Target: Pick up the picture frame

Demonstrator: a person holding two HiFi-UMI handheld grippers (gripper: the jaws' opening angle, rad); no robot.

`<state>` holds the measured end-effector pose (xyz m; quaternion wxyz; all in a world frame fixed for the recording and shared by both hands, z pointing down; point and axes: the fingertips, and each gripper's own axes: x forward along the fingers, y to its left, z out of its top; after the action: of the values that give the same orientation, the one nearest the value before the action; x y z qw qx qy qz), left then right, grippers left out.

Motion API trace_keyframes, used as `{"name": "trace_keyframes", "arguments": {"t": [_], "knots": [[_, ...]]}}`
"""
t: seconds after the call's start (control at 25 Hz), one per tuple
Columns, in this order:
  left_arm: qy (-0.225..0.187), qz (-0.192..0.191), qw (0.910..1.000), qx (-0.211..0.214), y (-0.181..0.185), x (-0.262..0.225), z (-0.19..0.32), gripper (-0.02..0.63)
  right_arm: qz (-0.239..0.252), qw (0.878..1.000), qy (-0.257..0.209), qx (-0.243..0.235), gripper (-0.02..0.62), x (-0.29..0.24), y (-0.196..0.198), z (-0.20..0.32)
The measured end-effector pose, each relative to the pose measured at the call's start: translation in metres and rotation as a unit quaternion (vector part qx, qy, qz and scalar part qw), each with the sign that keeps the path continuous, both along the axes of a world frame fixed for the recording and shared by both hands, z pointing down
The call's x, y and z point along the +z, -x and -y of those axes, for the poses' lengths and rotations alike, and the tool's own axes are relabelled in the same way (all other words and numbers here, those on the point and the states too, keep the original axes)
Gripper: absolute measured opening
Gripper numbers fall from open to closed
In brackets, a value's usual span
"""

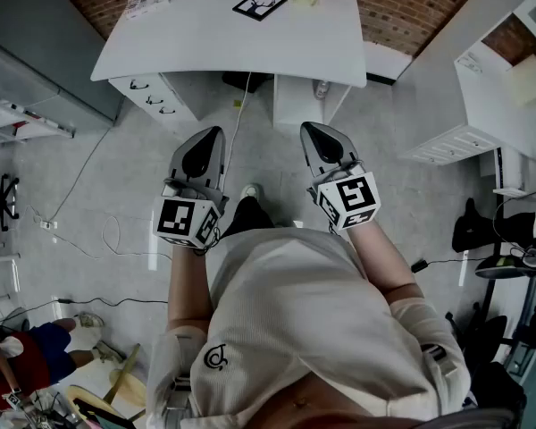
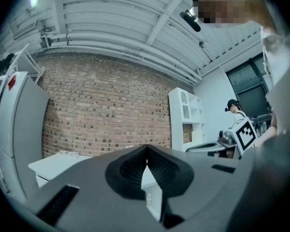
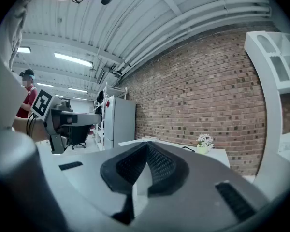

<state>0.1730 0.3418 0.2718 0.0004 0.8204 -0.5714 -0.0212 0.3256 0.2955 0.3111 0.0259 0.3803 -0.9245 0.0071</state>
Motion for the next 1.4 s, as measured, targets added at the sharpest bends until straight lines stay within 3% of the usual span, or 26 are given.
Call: {"name": "trace_keyframes", "arguments": {"t": [0.48,0.8,1.12,1.4], "knots": [[0.003,0.005,1.0,0.0,0.005,0.001,0.006,0.014,0.001,1.0,0.008,-0.002,0.005,0.003,0.006,0.007],[0.014,0.012,0.9998,0.008,0.017,0.013,0.032,0.014,0.013,0.999,0.039,0.022,0.006,0.016,0.014,0.042],[0.017,0.012,0.9992,0.033,0.066,0.02,0.111,0.014,0.003,0.997,0.04,0.065,0.006,0.029,0.055,0.112],[0.026,-0.003,0.9966,0.078,0.14,0.014,0.212,0.014,0.0,0.991,0.052,0.121,0.006,0.028,0.127,0.197]]}}
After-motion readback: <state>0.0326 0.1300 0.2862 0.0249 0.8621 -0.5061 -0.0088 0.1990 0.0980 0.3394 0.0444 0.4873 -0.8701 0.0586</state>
